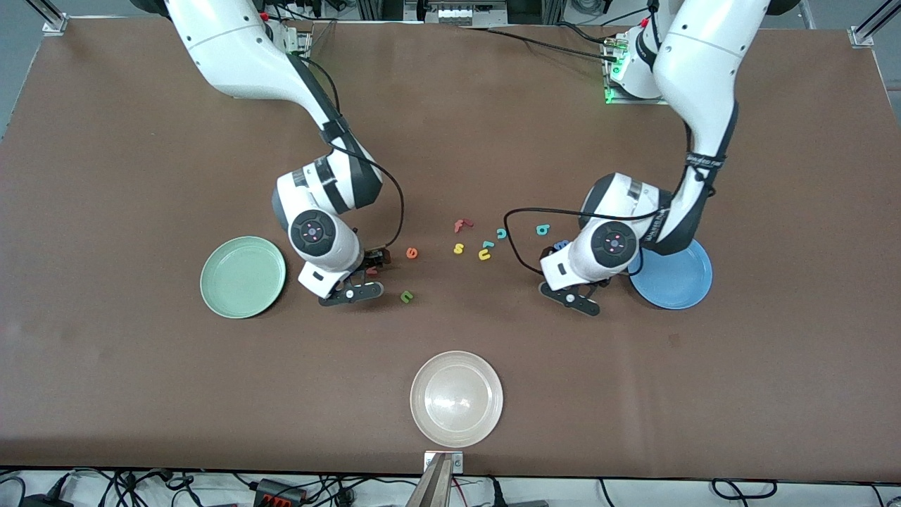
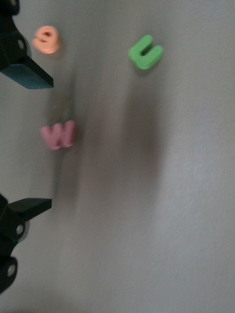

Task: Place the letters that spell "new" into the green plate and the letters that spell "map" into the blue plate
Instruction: 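Grasp the pink letter with the right gripper while the left gripper grasps the yellow letter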

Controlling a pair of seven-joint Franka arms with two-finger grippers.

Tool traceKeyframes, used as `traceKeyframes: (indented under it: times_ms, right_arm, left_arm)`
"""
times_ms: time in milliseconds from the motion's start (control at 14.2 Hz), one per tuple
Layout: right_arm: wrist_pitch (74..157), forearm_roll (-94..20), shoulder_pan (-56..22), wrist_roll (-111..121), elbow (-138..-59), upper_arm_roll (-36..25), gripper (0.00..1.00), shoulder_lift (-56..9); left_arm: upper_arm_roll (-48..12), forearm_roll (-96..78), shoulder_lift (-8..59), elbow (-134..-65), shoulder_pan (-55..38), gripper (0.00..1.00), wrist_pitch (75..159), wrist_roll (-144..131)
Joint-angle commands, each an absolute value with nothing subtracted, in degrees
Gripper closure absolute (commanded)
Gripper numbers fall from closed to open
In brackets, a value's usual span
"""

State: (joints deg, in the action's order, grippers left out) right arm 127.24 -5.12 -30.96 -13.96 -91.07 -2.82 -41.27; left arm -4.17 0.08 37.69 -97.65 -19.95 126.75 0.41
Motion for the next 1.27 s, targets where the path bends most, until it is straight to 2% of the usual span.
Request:
traceKeyframes:
  times_ms: [0,141,211,492,562,633,703,984,1054,1195]
  right_arm:
    - [130.07,-4.66,-32.34,-15.73,-89.56,-3.34,0.12,-43.50]
    - [129.82,-3.69,-32.17,-15.30,-89.65,-3.51,0.22,-43.51]
    - [129.64,-3.60,-32.17,-15.21,-89.82,-3.60,0.30,-43.51]
    - [127.72,-3.78,-32.17,-15.56,-90.70,-3.52,0.31,-43.33]
    - [125.79,-3.78,-32.17,-15.90,-90.70,-3.52,0.31,-43.24]
    - [124.73,-3.78,-31.99,-15.91,-90.70,-3.52,0.31,-43.33]
    - [124.72,-3.78,-32.08,-15.91,-90.70,-3.52,0.31,-43.33]
    - [125.07,-4.04,-32.43,-15.91,-90.35,-3.52,0.35,-43.24]
    - [125.33,-3.96,-32.34,-15.91,-90.26,-3.52,0.41,-43.33]
    - [126.20,-3.78,-32.26,-15.91,-90.26,-3.52,0.41,-43.59]
  left_arm:
    - [-3.78,1.14,36.30,-100.80,-21.00,0.00,129.11,2.11]
    - [-3.87,1.05,36.21,-102.91,-20.92,0.00,128.85,2.20]
    - [-3.87,1.05,36.38,-103.27,-20.83,0.00,128.76,2.20]
    - [-3.95,1.05,36.47,-103.62,-21.18,0.00,129.02,1.41]
    - [-4.04,1.05,36.56,-103.62,-21.18,0.05,129.11,1.41]
    - [-4.04,1.05,36.65,-103.62,-21.70,0.15,129.11,1.32]
    - [-4.04,0.97,37.17,-103.62,-22.06,0.29,129.11,1.06]
    - [-3.96,1.05,37.71,-103.45,-23.99,0.65,129.20,0.09]
    - [-3.96,1.05,37.71,-103.45,-24.08,0.75,129.20,0.09]
    - [-3.96,0.97,37.62,-103.36,-24.08,0.89,129.20,0.00]
